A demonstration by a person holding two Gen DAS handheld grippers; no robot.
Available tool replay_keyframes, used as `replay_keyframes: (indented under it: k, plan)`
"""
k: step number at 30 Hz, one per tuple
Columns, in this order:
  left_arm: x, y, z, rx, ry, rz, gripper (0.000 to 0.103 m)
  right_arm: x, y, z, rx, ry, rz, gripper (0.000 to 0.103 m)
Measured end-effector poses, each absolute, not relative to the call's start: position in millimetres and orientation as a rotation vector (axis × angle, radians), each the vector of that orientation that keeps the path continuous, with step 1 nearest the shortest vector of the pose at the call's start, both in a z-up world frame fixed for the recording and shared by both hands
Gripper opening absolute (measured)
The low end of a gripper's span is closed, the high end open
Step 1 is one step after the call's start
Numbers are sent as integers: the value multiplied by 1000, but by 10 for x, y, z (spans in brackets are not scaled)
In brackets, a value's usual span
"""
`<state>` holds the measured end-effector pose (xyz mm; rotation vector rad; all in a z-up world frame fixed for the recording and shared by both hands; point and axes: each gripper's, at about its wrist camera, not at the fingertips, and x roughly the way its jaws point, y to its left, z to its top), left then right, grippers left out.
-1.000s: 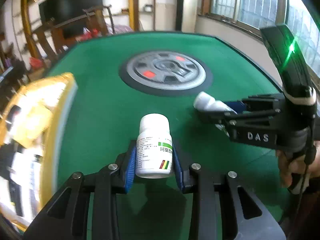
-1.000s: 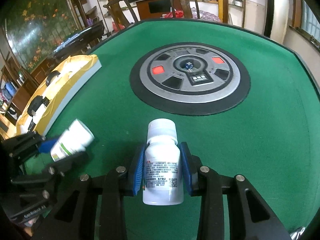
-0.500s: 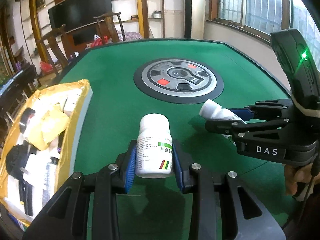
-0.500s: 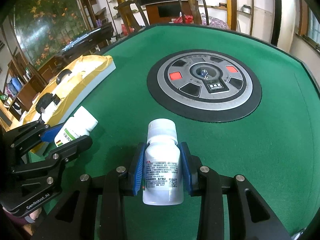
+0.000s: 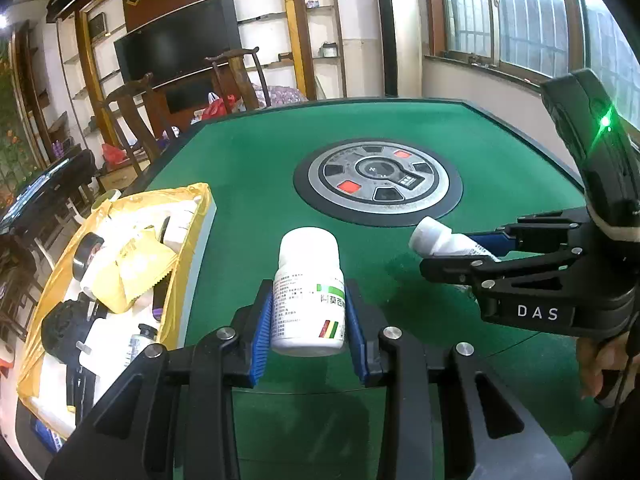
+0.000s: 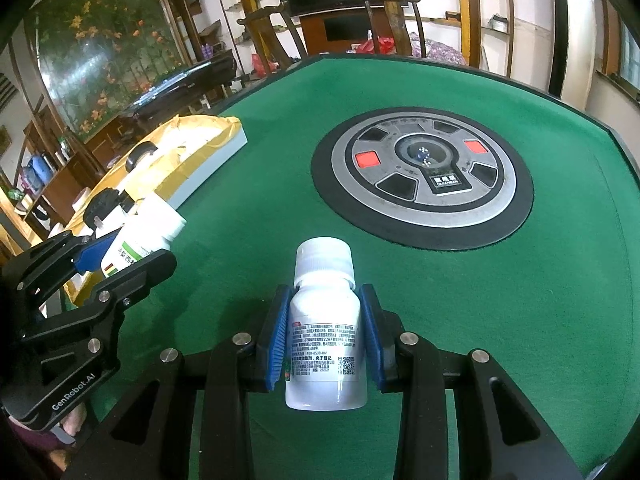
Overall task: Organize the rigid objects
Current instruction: 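Grasp a white pill bottle with the left gripper while the right gripper grasps another bottle, then carry both white pill bottles with both grippers over the foam box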
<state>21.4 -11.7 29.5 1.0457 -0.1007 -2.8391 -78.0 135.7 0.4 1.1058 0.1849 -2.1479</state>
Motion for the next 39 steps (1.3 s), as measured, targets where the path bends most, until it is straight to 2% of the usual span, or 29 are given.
replay_keyframes:
  k: [22, 39]
  plan:
    - [308, -176, 375, 975, -89, -2843, 31, -661, 1262, 44, 1079, 109, -2133, 30]
    - [490, -561, 640, 862, 68, -2863, 31, -403, 933, 222, 1009, -24, -2126, 30]
